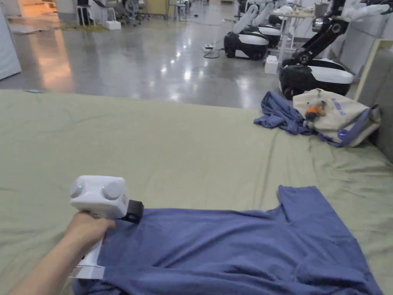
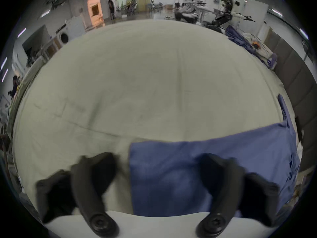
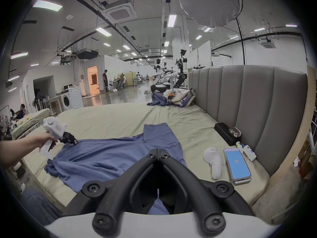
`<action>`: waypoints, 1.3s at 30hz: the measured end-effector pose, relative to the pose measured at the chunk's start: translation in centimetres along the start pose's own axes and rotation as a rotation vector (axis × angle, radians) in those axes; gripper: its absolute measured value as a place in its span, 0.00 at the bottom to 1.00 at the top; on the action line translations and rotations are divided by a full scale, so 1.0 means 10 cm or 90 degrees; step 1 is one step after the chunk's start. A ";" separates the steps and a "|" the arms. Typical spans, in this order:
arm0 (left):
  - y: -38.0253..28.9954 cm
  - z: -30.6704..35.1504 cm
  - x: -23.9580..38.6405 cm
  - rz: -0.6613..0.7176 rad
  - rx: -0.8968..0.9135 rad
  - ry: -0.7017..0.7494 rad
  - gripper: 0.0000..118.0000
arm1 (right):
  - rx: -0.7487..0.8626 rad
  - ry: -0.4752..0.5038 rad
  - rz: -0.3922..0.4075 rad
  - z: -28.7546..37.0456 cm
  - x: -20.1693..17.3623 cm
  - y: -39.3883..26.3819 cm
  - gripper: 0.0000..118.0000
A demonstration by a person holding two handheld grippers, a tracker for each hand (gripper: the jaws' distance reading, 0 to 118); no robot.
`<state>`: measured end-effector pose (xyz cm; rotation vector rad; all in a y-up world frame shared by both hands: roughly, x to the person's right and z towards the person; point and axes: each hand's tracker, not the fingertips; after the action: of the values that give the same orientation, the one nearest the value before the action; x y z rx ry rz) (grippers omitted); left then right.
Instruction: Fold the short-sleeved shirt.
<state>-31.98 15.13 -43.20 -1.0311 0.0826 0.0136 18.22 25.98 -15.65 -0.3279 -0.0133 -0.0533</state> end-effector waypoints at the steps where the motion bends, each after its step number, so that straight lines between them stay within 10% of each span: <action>1: -0.03 0.09 0.03 -0.024 0.004 -0.002 0.55 | -0.006 0.002 -0.005 -0.04 0.03 0.00 0.02; 2: -0.05 0.21 0.06 -0.022 0.032 0.001 0.01 | -0.013 0.010 -0.018 -0.15 0.07 0.05 0.09; 3: -0.07 0.27 0.07 -0.019 0.038 -0.003 0.01 | -0.029 0.012 -0.020 -0.29 0.09 0.11 0.36; 4: -0.13 0.30 0.09 0.005 0.087 -0.056 0.01 | -0.061 0.009 -0.014 -0.49 0.13 0.19 0.83; 6: -0.23 0.63 0.21 -0.010 0.049 -0.025 0.01 | -0.140 0.015 0.015 -1.00 0.34 0.22 1.00; 12: -0.23 0.94 0.19 -0.019 0.106 -0.077 0.01 | -0.343 0.009 0.105 -3.07 0.79 0.00 1.00; 15: -0.18 0.81 0.11 -0.026 0.109 -0.086 0.01 | -0.467 0.028 -0.001 -3.62 0.81 0.01 0.94; 18: -0.23 0.78 0.14 -0.037 0.099 -0.060 0.01 | -0.455 0.019 0.011 -3.52 0.62 -0.02 0.83; 19: -0.22 0.74 0.13 -0.036 0.094 -0.065 0.01 | -0.457 0.030 0.045 -3.48 0.58 -0.06 0.58; 20: -0.22 0.71 0.13 -0.032 0.091 -0.072 0.01 | -0.459 0.037 0.094 -3.43 0.54 -0.09 0.12; 21: -0.20 0.70 0.14 -0.037 0.092 -0.077 0.01 | -0.388 -0.007 0.117 -3.46 0.63 -0.03 0.02; 30: -0.18 1.36 0.03 -0.048 0.187 -0.113 0.01 | -0.210 0.101 -0.004 -2.02 0.78 0.58 0.02; 39: -1.47 1.97 -0.33 -0.111 0.211 -0.126 0.01 | -0.289 0.184 -0.059 -0.12 0.97 -0.06 0.02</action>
<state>-33.26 24.56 -20.35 -0.6981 -0.1806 -0.0559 27.84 24.54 -16.37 -0.7710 0.2741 -0.1969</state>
